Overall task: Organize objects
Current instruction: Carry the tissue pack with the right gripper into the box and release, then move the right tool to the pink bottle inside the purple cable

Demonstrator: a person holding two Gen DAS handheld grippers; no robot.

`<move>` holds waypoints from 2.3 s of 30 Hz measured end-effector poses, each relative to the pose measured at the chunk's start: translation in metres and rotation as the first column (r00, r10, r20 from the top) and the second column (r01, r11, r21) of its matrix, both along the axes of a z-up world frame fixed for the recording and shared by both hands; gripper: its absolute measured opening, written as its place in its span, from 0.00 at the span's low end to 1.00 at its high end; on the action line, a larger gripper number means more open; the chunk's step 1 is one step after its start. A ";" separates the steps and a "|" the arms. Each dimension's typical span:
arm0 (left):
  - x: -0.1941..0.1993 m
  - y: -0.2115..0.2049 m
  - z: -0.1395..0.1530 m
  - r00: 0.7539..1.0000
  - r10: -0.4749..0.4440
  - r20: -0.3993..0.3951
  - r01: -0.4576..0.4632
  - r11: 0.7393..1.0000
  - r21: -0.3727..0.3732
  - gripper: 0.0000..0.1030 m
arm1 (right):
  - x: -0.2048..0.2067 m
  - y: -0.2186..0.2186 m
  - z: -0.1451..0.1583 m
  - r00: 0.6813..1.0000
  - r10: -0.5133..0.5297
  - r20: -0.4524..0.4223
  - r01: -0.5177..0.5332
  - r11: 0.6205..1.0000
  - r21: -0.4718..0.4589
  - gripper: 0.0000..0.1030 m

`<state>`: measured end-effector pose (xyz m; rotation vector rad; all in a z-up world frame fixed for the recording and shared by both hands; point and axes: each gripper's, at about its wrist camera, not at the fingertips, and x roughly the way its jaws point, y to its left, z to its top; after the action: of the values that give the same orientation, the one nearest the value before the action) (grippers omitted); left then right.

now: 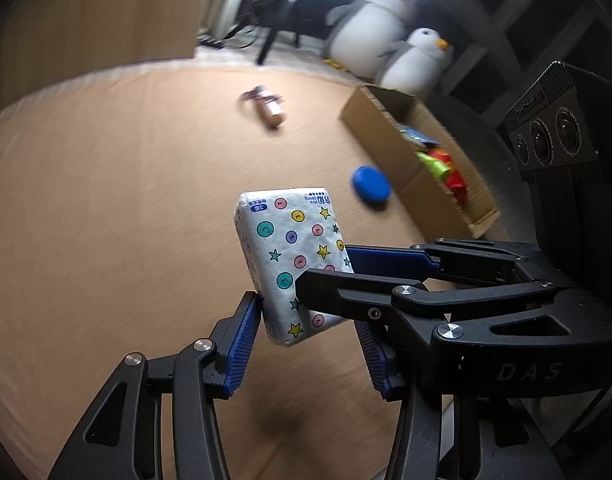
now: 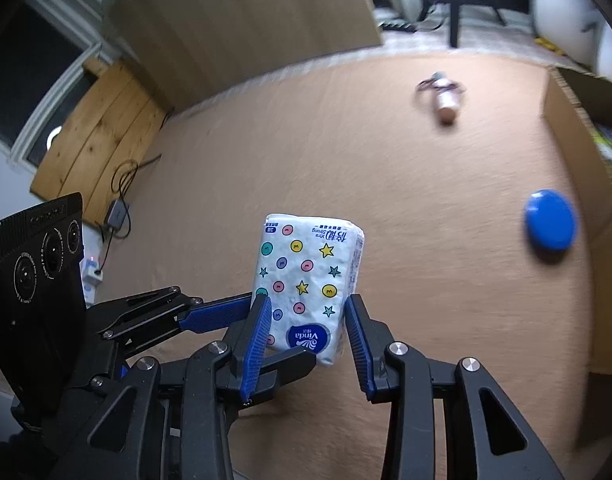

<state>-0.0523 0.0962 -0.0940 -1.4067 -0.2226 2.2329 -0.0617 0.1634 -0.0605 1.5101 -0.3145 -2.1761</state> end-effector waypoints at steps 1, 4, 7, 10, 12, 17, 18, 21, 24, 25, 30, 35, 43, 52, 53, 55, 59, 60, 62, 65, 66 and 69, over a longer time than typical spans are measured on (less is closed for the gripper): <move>-0.002 0.009 0.004 1.000 -0.012 -0.008 0.012 1.000 0.004 0.51 | 0.000 0.009 0.003 1.000 -0.013 -0.005 0.013 1.000 -0.001 0.34; -0.009 0.032 0.013 0.999 -0.043 -0.025 0.043 0.999 0.013 0.51 | 0.002 0.033 0.011 0.998 -0.052 -0.024 0.052 0.999 -0.008 0.34; -0.014 0.060 0.022 0.996 -0.081 -0.045 0.082 0.996 0.016 0.51 | 0.003 0.055 0.019 0.995 -0.093 -0.042 0.092 0.996 -0.007 0.34; -0.021 0.089 0.029 0.991 -0.120 -0.060 0.121 0.992 0.024 0.51 | 0.005 0.080 0.026 0.989 -0.131 -0.062 0.132 0.991 0.003 0.34; -0.026 0.108 0.032 0.987 -0.146 -0.066 0.149 0.988 0.030 0.51 | 0.007 0.098 0.031 0.984 -0.161 -0.072 0.162 0.987 0.005 0.34; -0.039 0.157 0.037 0.975 -0.206 -0.085 0.209 0.978 0.024 0.51 | 0.006 0.139 0.035 0.969 -0.229 -0.088 0.231 0.973 0.007 0.34; -0.041 0.166 0.038 0.972 -0.215 -0.089 0.218 0.976 0.024 0.51 | 0.007 0.148 0.036 0.966 -0.243 -0.091 0.244 0.970 0.009 0.34; -0.049 0.193 0.039 0.966 -0.242 -0.095 0.246 0.969 0.027 0.51 | 0.006 0.171 0.037 0.957 -0.272 -0.101 0.275 0.961 0.020 0.34; -0.056 0.219 0.039 0.959 -0.264 -0.099 0.268 0.963 0.027 0.51 | 0.004 0.194 0.037 0.949 -0.297 -0.108 0.302 0.953 0.029 0.34; -0.058 0.227 0.039 0.958 -0.270 -0.100 0.274 0.962 0.024 0.51 | 0.004 0.201 0.036 0.946 -0.305 -0.110 0.310 0.950 0.031 0.34; -0.066 0.260 0.034 0.950 -0.296 -0.098 0.298 0.955 0.003 0.51 | 0.001 0.232 0.029 0.935 -0.340 -0.106 0.345 0.938 0.040 0.34; -0.071 0.280 0.028 0.945 -0.315 -0.092 0.315 0.949 -0.016 0.51 | 0.000 0.248 0.022 0.928 -0.359 -0.098 0.364 0.930 0.047 0.34; -0.073 0.289 0.026 0.941 -0.327 -0.090 0.325 0.945 -0.032 0.51 | 0.001 0.263 0.019 0.921 -0.378 -0.094 0.384 0.922 0.052 0.34; -0.074 0.280 0.029 0.943 -0.316 -0.104 0.312 0.948 -0.054 0.61 | 0.000 0.267 0.021 0.904 -0.414 -0.104 0.421 0.905 0.056 0.48; -0.074 0.278 0.030 0.943 -0.316 -0.105 0.311 0.949 -0.055 0.61 | 0.000 0.266 0.021 0.904 -0.416 -0.103 0.422 0.905 0.056 0.48; -0.073 0.272 0.031 0.944 -0.310 -0.108 0.306 0.951 -0.055 0.61 | 0.000 0.264 0.021 0.905 -0.414 -0.101 0.421 0.905 0.057 0.49; -0.071 0.260 0.032 0.950 -0.293 -0.111 0.288 0.956 -0.056 0.62 | -0.001 0.258 0.020 0.906 -0.413 -0.094 0.418 0.907 0.050 0.50; -0.071 0.256 0.033 0.952 -0.286 -0.111 0.282 0.958 -0.055 0.62 | -0.001 0.256 0.021 0.906 -0.413 -0.094 0.419 0.907 0.051 0.50; -0.069 0.247 0.034 0.956 -0.272 -0.112 0.268 0.962 -0.057 0.62 | -0.003 0.252 0.023 0.908 -0.407 -0.096 0.413 0.909 0.054 0.51; -0.064 0.228 0.035 0.962 -0.246 -0.120 0.239 0.968 -0.071 0.62 | -0.006 0.244 0.026 0.913 -0.395 -0.099 0.401 0.915 0.051 0.51; -0.063 0.221 0.035 0.964 -0.235 -0.122 0.228 0.971 -0.074 0.62 | -0.007 0.240 0.028 0.915 -0.390 -0.102 0.396 0.917 0.048 0.51; -0.058 0.193 0.035 0.974 -0.189 -0.122 0.181 0.980 -0.077 0.63 | -0.012 0.230 0.030 0.920 -0.377 -0.105 0.382 0.923 0.036 0.51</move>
<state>-0.1100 0.2894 -0.0594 -1.2545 0.0257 2.1826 -0.0733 0.3931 -0.0300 1.4633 -0.5596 -2.5680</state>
